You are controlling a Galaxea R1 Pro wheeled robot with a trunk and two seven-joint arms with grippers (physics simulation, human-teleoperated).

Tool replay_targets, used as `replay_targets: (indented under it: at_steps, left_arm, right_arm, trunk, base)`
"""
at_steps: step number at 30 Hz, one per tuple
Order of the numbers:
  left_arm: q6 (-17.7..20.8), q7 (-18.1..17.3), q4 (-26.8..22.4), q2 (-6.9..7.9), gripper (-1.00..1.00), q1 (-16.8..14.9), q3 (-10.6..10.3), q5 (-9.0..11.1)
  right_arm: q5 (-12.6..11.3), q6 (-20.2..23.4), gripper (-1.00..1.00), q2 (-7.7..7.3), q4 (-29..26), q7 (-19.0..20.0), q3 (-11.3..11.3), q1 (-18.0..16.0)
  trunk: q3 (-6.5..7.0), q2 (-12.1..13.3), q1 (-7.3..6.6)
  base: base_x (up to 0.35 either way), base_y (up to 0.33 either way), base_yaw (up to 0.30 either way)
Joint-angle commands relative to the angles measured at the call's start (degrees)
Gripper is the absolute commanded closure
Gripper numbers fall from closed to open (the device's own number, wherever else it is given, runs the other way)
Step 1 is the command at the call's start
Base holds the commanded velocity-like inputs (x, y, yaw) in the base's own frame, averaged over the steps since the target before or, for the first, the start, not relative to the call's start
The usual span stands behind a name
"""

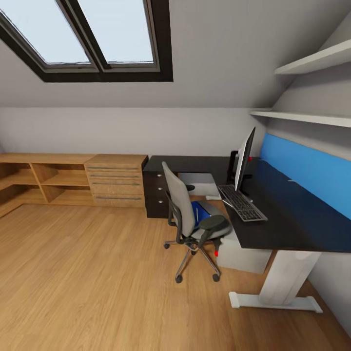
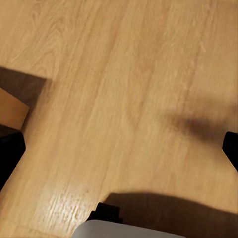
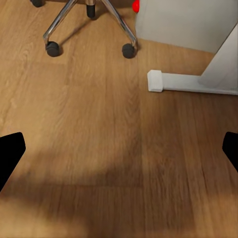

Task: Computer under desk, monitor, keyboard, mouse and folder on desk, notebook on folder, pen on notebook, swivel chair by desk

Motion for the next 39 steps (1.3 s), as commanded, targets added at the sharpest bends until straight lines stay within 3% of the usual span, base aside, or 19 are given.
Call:
replay_targets:
  at_steps: [1, 39]
  left_arm:
    - [-0.2, -0.1, 0.0, -0.03, -1.0, 0.0, 0.2, 0.2]
    - [-0.2, -0.1, 0.0, -0.03, -1.0, 0.0, 0.2, 0.2]
  right_arm:
    - [0.6, -0.1, -1.0, 0.01, 0.0, -0.5, 0.0, 0.0]
    - [0.6, -0.1, -1.0, -0.08, 0.0, -0.5, -0.1, 0.0]
  trunk:
    - [-0.24, -0.4, 0.22]
    - [-7.06, -15.7, 8.57]
  base:
    - [0.0, 0.0, 0.0]
    - [0.0, 0.0, 0.0]
